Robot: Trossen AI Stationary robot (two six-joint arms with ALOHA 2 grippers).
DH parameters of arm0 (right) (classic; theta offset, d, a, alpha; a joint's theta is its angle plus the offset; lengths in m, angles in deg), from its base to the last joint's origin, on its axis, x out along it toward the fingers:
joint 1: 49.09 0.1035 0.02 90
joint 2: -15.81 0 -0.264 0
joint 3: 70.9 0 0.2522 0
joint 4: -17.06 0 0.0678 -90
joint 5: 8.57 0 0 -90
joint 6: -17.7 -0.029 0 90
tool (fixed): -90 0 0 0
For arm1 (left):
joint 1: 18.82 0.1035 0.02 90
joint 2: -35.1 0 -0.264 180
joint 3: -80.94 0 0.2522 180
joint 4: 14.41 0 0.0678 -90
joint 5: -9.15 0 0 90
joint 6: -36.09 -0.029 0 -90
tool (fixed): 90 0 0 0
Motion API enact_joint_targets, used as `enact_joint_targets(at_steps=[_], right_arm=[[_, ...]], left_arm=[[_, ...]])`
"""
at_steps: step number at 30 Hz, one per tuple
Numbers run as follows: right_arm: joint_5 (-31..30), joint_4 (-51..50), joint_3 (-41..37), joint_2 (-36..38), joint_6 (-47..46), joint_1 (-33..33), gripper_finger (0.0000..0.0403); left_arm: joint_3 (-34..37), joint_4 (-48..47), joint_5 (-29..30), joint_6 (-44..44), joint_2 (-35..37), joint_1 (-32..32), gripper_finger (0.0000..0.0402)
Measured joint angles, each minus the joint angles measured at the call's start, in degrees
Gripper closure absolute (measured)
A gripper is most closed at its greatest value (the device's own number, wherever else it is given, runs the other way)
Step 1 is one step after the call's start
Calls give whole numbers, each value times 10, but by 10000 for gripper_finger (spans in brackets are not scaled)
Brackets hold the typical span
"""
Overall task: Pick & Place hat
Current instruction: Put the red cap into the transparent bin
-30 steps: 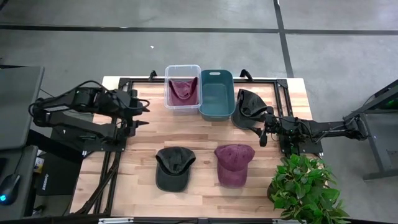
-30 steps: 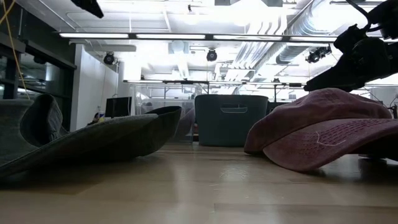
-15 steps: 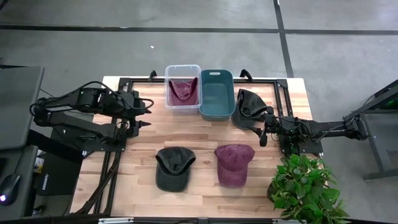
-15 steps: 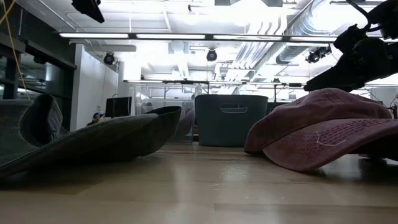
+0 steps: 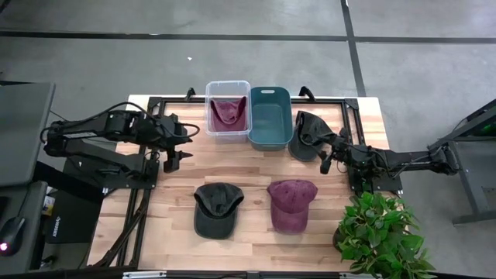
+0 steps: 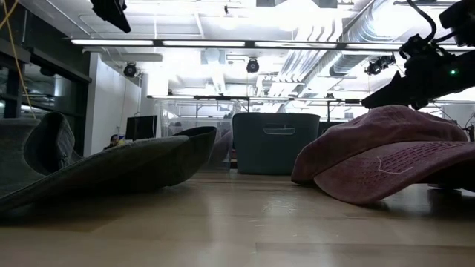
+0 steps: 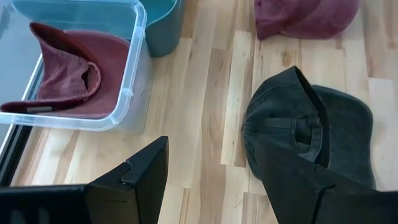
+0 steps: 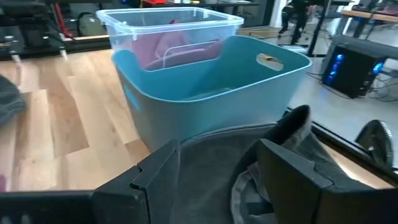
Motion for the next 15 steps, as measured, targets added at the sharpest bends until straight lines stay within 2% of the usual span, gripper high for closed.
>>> enact_joint_targets(at_steps=[9, 12, 15], right_arm=[[5, 2, 0, 0, -16, 0, 194], [56, 13, -1, 0, -89, 0, 194], [130, 23, -1, 0, -208, 0, 194]], left_arm=[[0, 12, -4, 0, -29, 0, 179], [-1, 18, -5, 0, -43, 0, 179], [1, 17, -5, 0, -52, 0, 179]])
